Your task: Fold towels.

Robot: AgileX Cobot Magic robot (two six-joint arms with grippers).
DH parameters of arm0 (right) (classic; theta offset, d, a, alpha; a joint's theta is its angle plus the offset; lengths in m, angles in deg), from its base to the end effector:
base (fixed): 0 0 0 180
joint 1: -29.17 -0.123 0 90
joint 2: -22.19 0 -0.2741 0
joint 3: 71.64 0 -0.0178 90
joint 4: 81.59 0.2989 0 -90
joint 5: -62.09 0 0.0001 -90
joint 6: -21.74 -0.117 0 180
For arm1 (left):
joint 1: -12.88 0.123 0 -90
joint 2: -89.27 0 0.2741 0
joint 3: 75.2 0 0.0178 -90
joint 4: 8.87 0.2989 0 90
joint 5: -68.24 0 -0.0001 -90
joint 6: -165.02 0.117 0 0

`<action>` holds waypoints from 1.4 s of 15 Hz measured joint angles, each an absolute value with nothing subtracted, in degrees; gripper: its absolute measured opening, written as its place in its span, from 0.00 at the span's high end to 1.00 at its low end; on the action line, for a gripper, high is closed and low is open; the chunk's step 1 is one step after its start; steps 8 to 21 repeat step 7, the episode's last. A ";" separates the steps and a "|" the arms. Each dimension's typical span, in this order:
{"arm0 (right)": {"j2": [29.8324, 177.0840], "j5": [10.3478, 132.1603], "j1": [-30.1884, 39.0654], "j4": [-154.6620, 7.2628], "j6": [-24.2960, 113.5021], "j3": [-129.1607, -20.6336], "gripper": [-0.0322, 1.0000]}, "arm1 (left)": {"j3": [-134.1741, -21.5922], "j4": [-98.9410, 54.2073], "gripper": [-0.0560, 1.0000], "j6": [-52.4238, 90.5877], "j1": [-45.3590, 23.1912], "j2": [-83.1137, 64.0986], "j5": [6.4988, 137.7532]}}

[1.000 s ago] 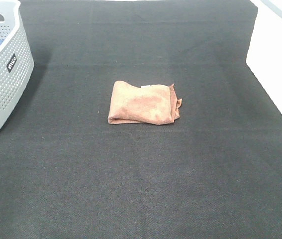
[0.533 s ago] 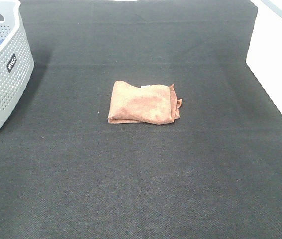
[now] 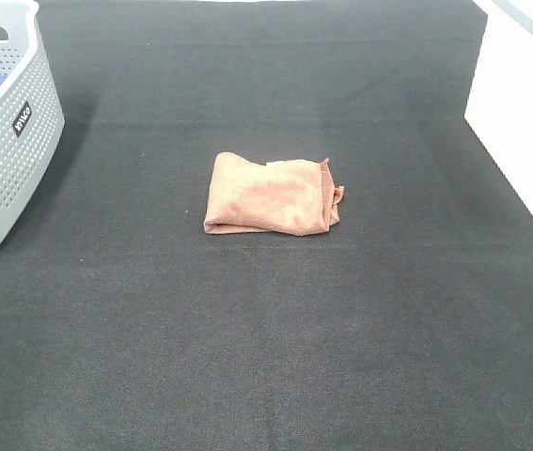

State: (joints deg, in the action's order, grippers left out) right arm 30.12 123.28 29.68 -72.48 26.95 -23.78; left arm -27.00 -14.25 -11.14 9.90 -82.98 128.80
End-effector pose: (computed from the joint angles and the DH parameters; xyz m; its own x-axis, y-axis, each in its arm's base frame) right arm 0.0693 0.0156 0.2915 -0.4472 -0.0097 -0.8944 -0.1213 0.9914 0.0499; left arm 0.0699 -0.0132 0.2901 -0.4414 0.0437 -0.8963 0.1340 0.9908 -0.0177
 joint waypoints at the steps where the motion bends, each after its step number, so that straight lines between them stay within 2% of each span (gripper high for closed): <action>1: 30.12 123.28 29.68 -72.48 26.95 -23.78 0.23 | -27.00 -14.25 0.25 -11.14 9.90 -82.98 128.80; 21: 30.12 123.28 29.68 -72.43 26.95 -23.78 0.23 | -27.00 -14.25 0.25 -11.14 9.90 -82.98 128.80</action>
